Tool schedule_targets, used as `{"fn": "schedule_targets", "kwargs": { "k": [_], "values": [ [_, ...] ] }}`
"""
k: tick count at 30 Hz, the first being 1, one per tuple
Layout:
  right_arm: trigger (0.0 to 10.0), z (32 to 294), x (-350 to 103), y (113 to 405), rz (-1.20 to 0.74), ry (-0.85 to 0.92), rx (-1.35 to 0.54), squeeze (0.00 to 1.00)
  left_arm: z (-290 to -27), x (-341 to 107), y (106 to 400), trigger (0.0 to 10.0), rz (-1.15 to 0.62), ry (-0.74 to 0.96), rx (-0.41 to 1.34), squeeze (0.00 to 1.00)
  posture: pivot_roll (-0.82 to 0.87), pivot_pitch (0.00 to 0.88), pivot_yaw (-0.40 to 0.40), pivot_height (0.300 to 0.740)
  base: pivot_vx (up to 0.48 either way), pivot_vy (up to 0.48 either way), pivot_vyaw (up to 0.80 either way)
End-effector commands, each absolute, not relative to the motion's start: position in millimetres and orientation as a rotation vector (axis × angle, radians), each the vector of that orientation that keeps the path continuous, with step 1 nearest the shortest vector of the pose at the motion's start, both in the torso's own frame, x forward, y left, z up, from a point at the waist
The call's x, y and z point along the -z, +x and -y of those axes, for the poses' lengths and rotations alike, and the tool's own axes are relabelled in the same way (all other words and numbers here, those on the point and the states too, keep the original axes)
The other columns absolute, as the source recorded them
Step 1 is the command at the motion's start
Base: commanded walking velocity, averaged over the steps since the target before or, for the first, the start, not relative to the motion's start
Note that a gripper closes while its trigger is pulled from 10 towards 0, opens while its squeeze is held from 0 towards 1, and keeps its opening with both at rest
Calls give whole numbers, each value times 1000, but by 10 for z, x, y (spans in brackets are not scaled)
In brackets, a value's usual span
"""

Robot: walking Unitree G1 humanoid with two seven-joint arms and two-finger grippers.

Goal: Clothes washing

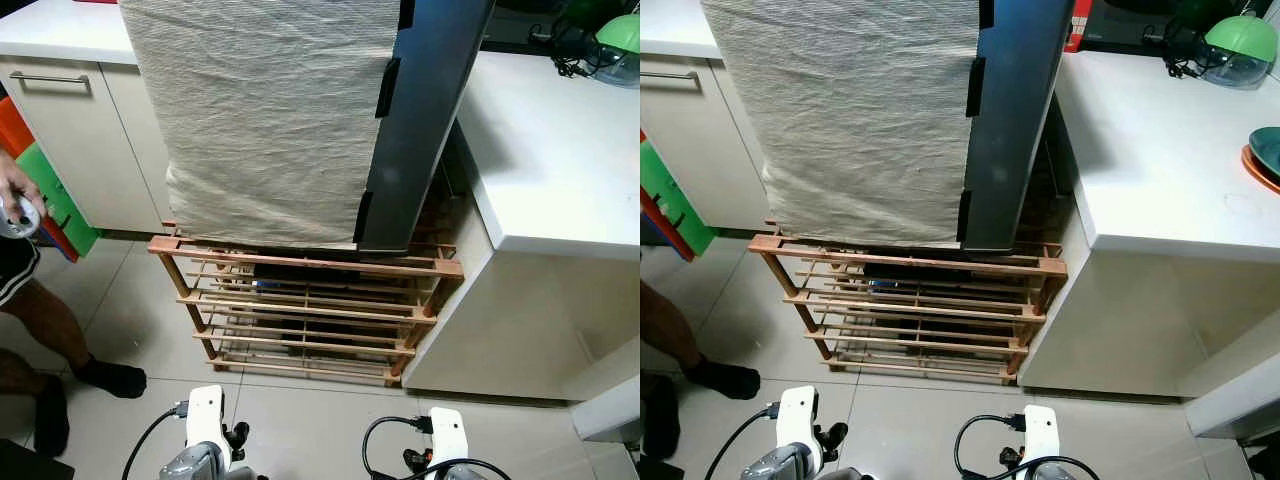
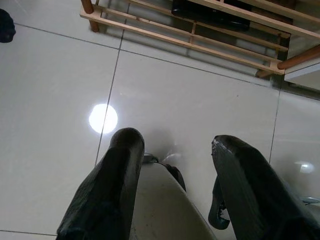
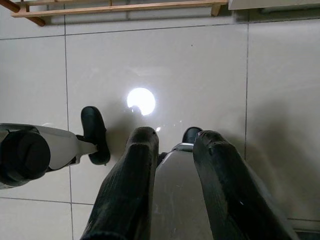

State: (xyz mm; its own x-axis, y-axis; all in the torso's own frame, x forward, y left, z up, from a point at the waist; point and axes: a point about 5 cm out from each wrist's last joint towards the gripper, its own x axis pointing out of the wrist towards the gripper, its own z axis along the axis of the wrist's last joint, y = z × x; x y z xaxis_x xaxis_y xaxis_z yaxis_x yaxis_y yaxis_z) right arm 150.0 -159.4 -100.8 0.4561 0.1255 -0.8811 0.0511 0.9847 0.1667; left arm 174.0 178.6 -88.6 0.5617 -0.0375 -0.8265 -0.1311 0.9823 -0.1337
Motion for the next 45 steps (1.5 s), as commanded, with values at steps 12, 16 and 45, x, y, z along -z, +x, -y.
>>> {"fn": "schedule_targets", "kwargs": {
  "k": [12,16,45],
  "values": [
    [10000,1742,1085,1284,-1175,221,252,0,-1664,839,1897,10000,-1130,105,203,0,-133,0,101,740,0,0,0],
    [10000,1729,1092,1262,-1175,252,270,0,-1646,824,1926,10000,-1108,101,227,0,-150,0,97,740,0,0,0],
    [10000,1710,1081,1307,-1174,259,267,0,-1678,809,1958,10000,-1105,211,253,0,-157,0,115,740,0,0,0]
  ]
}}
